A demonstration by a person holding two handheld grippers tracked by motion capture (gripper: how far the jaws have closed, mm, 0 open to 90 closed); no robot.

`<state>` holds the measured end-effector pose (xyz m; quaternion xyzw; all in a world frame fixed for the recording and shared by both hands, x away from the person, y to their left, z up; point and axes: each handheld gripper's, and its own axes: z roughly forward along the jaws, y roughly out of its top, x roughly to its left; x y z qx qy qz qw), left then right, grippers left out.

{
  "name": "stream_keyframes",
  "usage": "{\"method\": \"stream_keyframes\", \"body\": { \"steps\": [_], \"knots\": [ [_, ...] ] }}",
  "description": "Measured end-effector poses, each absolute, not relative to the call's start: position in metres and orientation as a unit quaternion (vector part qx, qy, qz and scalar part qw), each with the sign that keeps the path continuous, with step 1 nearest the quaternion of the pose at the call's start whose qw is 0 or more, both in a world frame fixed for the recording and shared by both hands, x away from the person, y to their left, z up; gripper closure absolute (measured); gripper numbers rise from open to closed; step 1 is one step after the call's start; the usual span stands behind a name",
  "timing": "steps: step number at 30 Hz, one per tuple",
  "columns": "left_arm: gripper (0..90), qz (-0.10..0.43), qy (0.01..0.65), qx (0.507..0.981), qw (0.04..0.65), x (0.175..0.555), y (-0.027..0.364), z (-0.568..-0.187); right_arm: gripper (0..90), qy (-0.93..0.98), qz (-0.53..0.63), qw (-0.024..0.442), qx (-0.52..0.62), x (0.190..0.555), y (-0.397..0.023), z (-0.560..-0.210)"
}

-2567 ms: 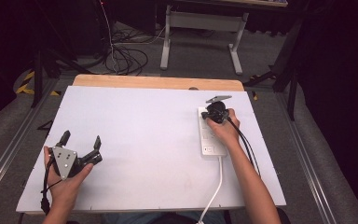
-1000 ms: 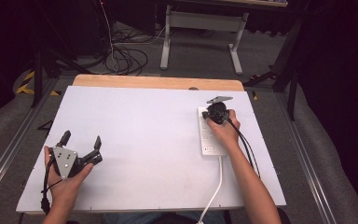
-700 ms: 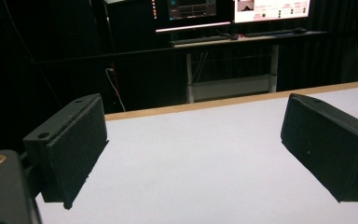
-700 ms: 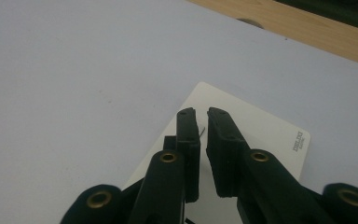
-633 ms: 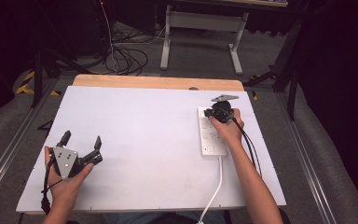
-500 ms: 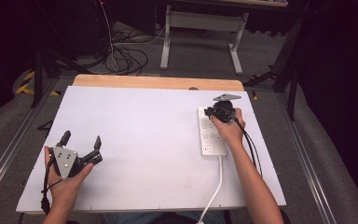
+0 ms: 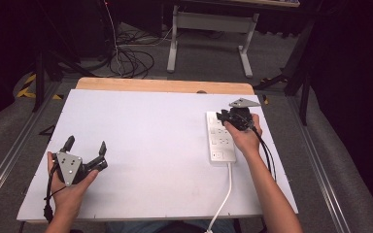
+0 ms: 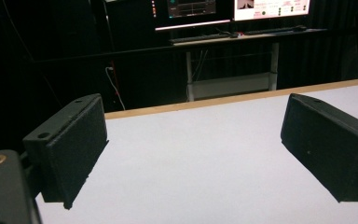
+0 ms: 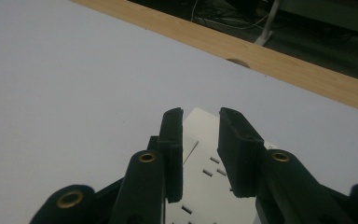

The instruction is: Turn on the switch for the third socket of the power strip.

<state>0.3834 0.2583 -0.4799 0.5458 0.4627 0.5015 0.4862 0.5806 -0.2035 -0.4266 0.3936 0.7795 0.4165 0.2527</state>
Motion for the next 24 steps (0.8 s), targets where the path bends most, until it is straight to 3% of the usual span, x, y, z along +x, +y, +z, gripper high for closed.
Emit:
{"method": "stream_keyframes", "body": {
  "steps": [14,24],
  "knots": [
    [7.8,0.499,0.46,0.548,0.489,0.386,0.257,-0.48,57.4,0.759,0.461,0.271,0.371,0.56,-0.217,-0.417],
    [7.8,0.5,0.458,0.55,0.489,0.387,0.255,-0.48,54.4,0.741,0.485,0.285,0.368,0.549,-0.227,-0.418]
  ]
}}
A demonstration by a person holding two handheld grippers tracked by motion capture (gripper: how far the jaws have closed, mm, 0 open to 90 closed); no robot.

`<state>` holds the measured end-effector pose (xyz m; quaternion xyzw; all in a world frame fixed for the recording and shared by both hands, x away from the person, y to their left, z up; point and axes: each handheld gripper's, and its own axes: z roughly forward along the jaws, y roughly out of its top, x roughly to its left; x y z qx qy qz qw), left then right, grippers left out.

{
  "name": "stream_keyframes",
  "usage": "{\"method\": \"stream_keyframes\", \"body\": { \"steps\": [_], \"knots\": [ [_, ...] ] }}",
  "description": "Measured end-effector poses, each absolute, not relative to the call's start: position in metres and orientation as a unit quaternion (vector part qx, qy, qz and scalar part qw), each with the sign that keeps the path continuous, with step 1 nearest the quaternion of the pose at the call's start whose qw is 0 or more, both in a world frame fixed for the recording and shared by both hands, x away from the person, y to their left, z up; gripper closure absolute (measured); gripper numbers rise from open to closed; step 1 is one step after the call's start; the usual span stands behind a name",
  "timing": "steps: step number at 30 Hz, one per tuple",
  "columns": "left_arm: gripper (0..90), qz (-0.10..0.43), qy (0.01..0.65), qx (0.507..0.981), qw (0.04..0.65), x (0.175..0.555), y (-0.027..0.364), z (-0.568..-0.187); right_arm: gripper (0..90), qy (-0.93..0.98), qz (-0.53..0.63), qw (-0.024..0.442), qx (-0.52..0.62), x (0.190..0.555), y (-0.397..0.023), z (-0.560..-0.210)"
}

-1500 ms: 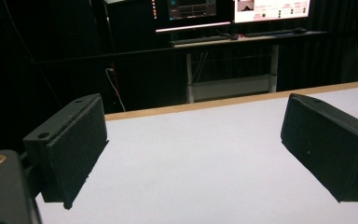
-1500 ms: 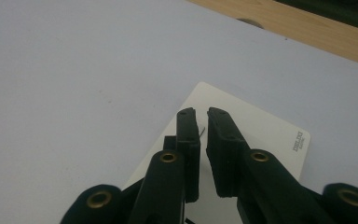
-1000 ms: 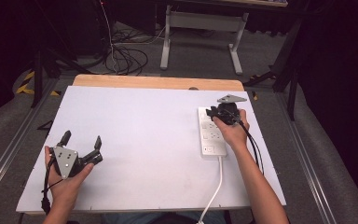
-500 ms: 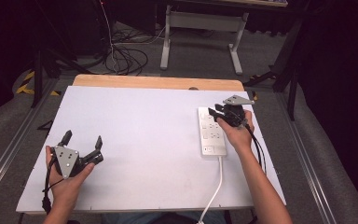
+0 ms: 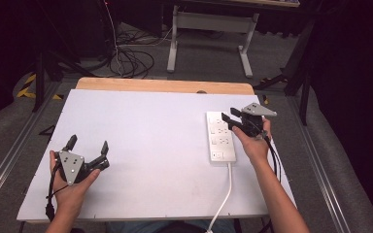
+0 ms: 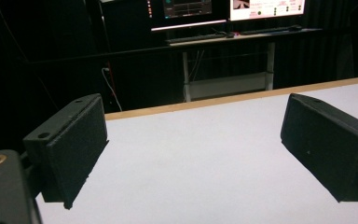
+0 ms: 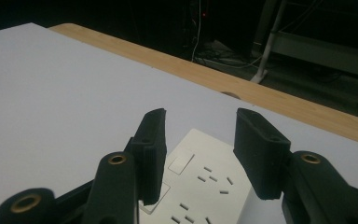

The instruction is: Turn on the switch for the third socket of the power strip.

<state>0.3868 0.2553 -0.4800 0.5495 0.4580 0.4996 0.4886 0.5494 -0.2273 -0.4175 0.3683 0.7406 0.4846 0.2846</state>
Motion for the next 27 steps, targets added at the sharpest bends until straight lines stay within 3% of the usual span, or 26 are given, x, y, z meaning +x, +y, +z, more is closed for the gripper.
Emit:
{"method": "stream_keyframes", "body": {
  "steps": [14,27],
  "knots": [
    [7.8,0.498,0.456,0.551,0.49,0.387,0.254,-0.48,52.3,0.719,0.531,0.279,0.352,0.528,-0.241,-0.42],
    [7.8,0.499,0.455,0.55,0.49,0.387,0.254,-0.479,39.6,0.704,0.556,0.282,0.34,0.522,-0.244,-0.422]
  ]
}}
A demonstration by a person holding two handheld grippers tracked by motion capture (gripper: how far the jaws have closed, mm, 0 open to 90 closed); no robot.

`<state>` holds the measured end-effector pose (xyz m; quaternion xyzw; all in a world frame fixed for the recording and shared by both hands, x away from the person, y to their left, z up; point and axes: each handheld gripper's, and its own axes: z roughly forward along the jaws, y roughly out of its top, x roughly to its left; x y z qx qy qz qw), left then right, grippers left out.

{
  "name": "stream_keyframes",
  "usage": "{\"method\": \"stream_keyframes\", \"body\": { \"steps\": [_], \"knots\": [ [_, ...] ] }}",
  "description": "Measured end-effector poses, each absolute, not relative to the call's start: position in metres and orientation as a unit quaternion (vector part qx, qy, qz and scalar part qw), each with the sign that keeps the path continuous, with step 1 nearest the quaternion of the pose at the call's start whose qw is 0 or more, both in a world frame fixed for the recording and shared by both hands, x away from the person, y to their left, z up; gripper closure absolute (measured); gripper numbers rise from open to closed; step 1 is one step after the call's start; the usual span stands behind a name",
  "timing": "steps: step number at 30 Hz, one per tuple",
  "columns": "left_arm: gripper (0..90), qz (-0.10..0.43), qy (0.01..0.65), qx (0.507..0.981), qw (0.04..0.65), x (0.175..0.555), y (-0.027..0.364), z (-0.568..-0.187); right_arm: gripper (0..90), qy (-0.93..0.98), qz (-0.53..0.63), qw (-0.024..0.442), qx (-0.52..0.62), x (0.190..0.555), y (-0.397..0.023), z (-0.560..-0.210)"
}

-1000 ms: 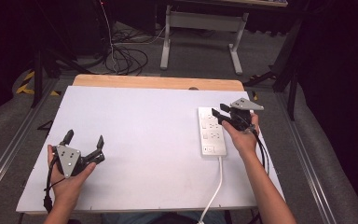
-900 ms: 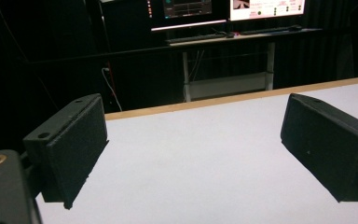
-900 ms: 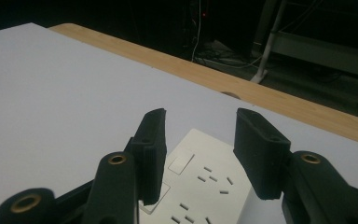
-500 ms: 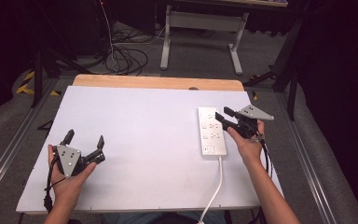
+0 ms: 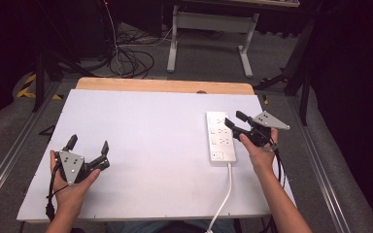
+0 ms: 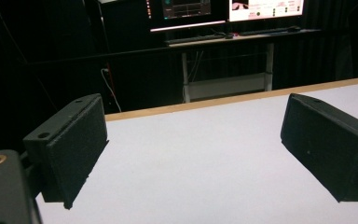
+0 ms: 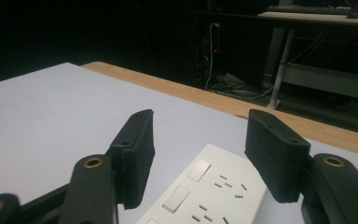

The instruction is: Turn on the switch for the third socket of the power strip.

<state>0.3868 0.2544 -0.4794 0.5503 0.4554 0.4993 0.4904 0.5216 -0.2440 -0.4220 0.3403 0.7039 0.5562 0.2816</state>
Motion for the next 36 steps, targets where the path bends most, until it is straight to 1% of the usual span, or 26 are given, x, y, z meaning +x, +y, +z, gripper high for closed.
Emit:
{"method": "stream_keyframes", "body": {
  "steps": [2,5,9,21,26,28,32,34,36],
  "knots": [
    [7.8,0.499,0.456,0.549,0.491,0.387,0.254,-0.479,33.1,0.704,0.557,0.279,0.341,0.521,-0.245,-0.423],
    [7.8,0.5,0.455,0.549,0.491,0.387,0.254,-0.479,30.8,0.701,0.56,0.282,0.341,0.521,-0.246,-0.422],
    [7.8,0.5,0.455,0.549,0.491,0.387,0.254,-0.479,22.5,0.7,0.562,0.279,0.342,0.52,-0.247,-0.424],
    [7.8,0.501,0.454,0.55,0.49,0.387,0.254,-0.479,22.3,0.685,0.58,0.284,0.338,0.508,-0.254,-0.425],
    [7.8,0.5,0.455,0.55,0.489,0.387,0.254,-0.479,16.7,0.683,0.586,0.297,0.318,0.5,-0.255,-0.427],
    [7.8,0.501,0.455,0.549,0.49,0.387,0.254,-0.479,16.2,0.682,0.587,0.301,0.316,0.496,-0.256,-0.427],
    [7.8,0.501,0.455,0.549,0.49,0.387,0.254,-0.479,12.0,0.682,0.593,0.298,0.308,0.491,-0.259,-0.431],
    [7.8,0.502,0.455,0.549,0.49,0.387,0.254,-0.479,7.0,0.681,0.596,0.298,0.302,0.49,-0.26,-0.432],
    [7.8,0.502,0.454,0.549,0.49,0.387,0.254,-0.479,5.7,0.676,0.603,0.298,0.3,0.49,-0.26,-0.432]
  ]
}}
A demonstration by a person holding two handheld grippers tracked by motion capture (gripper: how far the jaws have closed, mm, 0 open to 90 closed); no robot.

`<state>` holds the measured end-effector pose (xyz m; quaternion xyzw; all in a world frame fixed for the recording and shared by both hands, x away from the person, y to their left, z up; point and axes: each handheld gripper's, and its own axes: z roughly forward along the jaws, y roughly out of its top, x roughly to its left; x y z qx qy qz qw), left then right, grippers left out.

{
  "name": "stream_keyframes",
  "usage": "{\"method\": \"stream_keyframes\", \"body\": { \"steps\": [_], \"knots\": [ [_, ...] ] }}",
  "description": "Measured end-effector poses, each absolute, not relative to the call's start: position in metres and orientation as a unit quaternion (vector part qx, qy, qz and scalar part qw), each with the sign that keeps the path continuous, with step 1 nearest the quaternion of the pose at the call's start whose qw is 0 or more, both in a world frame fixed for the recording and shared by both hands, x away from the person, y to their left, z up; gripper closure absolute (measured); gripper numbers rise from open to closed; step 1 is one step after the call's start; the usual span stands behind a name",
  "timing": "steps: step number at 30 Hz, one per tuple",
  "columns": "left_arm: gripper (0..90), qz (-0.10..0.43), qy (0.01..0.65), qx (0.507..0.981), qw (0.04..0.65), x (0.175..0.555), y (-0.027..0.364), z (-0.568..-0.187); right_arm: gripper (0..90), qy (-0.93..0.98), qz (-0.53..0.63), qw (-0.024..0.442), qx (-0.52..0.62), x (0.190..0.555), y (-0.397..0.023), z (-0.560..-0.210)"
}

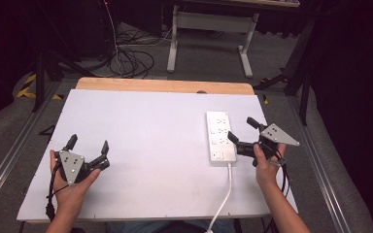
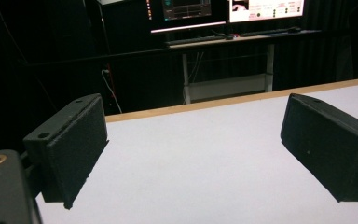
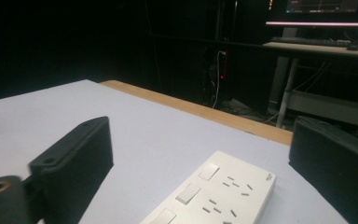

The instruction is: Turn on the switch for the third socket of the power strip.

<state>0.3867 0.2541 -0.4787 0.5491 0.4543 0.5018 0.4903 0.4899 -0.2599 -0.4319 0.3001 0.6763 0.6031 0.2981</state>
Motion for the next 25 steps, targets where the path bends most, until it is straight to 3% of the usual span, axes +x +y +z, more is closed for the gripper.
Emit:
{"method": "stream_keyframes", "body": {
  "steps": [25],
  "knots": [
    [7.8,0.501,0.456,0.547,0.491,0.3871,0.255,-0.4785,5.5,0.661,0.612,0.316,0.298,0.4901,-0.2628,-0.4343]
  ]
}}
